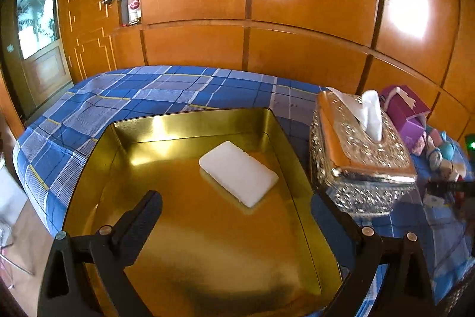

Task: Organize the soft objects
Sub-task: 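Grasp the blue Tempo tissue pack with the right tool, then carry the Tempo pack with the right tool into the gold tray and release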

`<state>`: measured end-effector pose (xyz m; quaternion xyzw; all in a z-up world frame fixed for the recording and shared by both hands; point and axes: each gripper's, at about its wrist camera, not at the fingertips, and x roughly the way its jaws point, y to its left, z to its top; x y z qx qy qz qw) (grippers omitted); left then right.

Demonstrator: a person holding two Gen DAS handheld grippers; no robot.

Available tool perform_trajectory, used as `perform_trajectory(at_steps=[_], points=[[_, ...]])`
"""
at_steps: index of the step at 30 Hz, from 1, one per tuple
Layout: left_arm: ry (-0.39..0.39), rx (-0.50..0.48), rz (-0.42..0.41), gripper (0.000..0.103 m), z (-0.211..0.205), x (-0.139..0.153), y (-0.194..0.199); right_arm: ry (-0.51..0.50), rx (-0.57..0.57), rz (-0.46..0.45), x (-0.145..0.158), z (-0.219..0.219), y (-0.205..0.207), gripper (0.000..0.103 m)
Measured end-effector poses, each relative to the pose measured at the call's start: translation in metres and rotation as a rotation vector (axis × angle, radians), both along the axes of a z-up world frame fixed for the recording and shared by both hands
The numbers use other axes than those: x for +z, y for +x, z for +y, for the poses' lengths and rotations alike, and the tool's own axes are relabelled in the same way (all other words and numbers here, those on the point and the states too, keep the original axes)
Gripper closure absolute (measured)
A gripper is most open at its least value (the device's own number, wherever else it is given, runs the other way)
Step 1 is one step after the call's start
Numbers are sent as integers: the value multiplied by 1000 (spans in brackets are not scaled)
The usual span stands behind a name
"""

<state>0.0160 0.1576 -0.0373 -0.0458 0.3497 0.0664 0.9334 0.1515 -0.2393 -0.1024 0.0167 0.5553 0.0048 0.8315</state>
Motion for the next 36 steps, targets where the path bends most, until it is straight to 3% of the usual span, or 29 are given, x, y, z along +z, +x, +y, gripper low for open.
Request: perform_trajectory(at_steps=[10,16,23,31,36], points=[[29,-29,-10,2,-9,3,-13,-9,-113,-40,11,-25,-1,59],[30,-33,-13,2,-8,5,-15,4,-173,-58,20,-35,0,62],[31,-35,-10,2,-6,5,-17,8,-192,-128,65,-31,38,62],[31,-31,-11,2,-3,4,-18,6,-80,-307,158,40,97,62],[33,-17,-8,2,3,2,-20,105,186,-413,197,125,95,62]])
